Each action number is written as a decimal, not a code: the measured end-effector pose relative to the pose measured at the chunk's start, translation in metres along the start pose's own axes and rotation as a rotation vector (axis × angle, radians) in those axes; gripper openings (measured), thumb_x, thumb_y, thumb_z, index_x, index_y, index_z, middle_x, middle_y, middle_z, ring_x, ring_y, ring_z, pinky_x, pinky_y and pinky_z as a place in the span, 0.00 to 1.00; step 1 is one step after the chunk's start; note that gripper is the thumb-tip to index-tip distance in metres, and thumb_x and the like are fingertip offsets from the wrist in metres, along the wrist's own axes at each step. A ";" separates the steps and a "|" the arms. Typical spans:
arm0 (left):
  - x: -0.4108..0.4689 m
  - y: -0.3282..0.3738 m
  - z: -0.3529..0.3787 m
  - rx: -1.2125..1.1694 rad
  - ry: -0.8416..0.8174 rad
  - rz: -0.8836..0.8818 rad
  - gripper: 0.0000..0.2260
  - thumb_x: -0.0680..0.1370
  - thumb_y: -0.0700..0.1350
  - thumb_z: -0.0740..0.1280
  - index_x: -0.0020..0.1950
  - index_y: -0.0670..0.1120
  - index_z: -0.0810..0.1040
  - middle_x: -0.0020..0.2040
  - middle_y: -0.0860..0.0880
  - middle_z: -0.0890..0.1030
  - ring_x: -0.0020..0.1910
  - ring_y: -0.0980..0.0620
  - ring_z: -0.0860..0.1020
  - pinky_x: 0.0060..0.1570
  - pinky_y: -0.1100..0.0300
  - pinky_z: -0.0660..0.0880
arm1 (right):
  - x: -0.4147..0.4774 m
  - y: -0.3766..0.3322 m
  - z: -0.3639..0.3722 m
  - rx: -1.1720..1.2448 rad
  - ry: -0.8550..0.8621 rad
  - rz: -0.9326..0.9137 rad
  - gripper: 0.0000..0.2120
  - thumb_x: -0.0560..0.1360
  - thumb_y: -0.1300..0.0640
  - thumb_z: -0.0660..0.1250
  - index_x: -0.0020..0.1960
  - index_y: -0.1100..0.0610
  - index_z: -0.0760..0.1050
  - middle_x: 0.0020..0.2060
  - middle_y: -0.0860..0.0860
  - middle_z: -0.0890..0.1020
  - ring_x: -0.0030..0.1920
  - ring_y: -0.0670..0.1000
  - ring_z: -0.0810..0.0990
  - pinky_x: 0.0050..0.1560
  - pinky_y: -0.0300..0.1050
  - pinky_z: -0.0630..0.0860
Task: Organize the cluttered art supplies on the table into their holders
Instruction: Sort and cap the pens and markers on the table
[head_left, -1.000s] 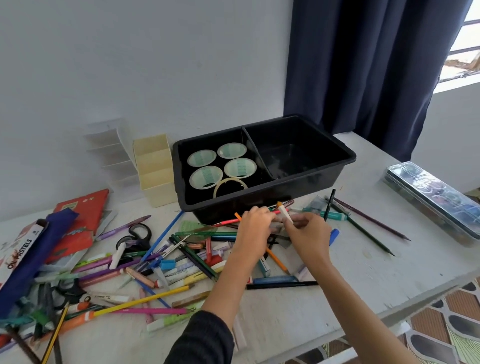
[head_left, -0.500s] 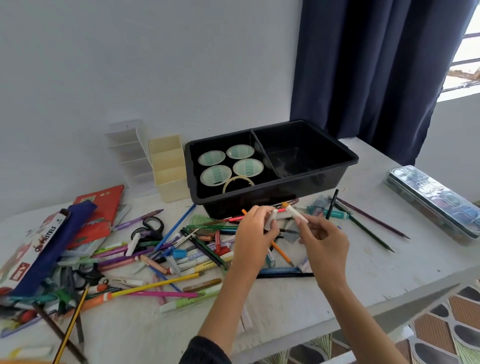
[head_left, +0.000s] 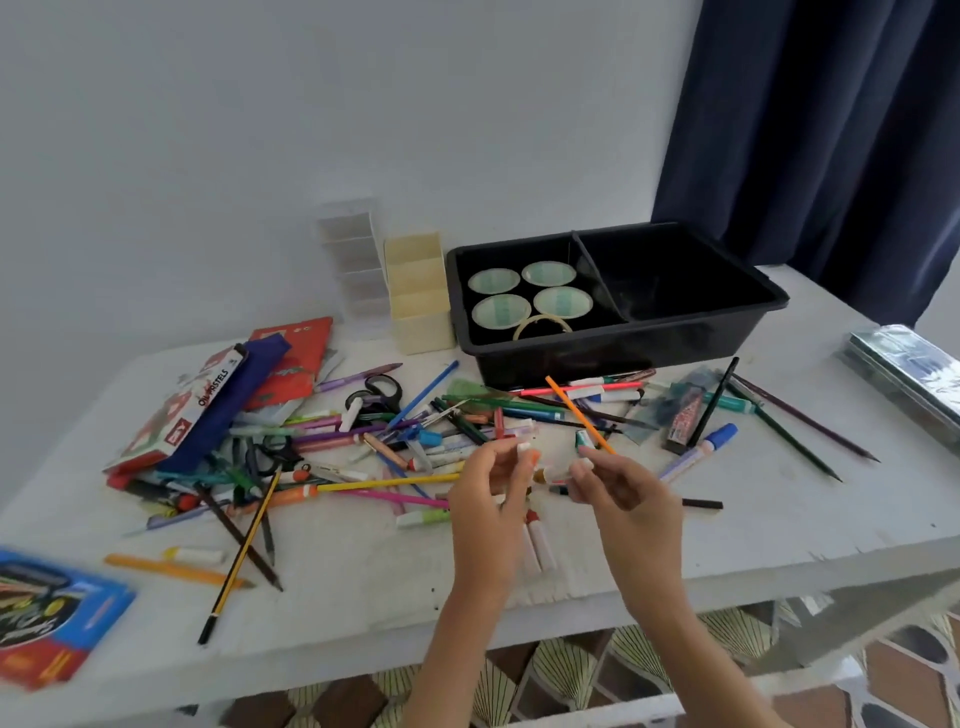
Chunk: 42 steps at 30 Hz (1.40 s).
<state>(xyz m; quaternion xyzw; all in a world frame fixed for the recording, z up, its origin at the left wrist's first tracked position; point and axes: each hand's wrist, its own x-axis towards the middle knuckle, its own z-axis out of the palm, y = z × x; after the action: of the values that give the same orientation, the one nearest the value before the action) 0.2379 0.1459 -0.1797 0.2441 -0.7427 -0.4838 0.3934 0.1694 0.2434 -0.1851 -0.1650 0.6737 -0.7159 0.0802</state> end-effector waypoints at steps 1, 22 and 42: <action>-0.004 -0.001 -0.007 -0.002 0.016 0.000 0.07 0.77 0.44 0.66 0.54 0.47 0.79 0.46 0.55 0.81 0.46 0.61 0.79 0.45 0.71 0.74 | -0.005 0.001 0.002 -0.004 -0.018 -0.009 0.07 0.72 0.62 0.71 0.49 0.59 0.81 0.37 0.50 0.85 0.39 0.49 0.84 0.43 0.38 0.80; -0.067 -0.043 -0.048 0.049 0.038 0.112 0.12 0.69 0.31 0.71 0.49 0.44 0.84 0.50 0.54 0.83 0.52 0.59 0.80 0.51 0.64 0.78 | -0.036 0.062 0.011 -0.735 -0.387 -0.700 0.11 0.61 0.74 0.75 0.41 0.64 0.82 0.40 0.54 0.81 0.45 0.46 0.71 0.45 0.36 0.72; -0.065 -0.048 -0.050 0.244 -0.248 0.043 0.16 0.78 0.33 0.62 0.58 0.50 0.79 0.59 0.60 0.75 0.62 0.67 0.71 0.62 0.72 0.67 | -0.043 0.055 0.008 -0.751 -0.382 -0.630 0.12 0.67 0.68 0.70 0.48 0.58 0.83 0.50 0.50 0.80 0.55 0.49 0.71 0.50 0.44 0.72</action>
<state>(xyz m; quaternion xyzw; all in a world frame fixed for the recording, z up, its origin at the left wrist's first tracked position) 0.3153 0.1482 -0.2351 0.2127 -0.8438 -0.4078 0.2765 0.2067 0.2462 -0.2446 -0.5045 0.7751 -0.3716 -0.0821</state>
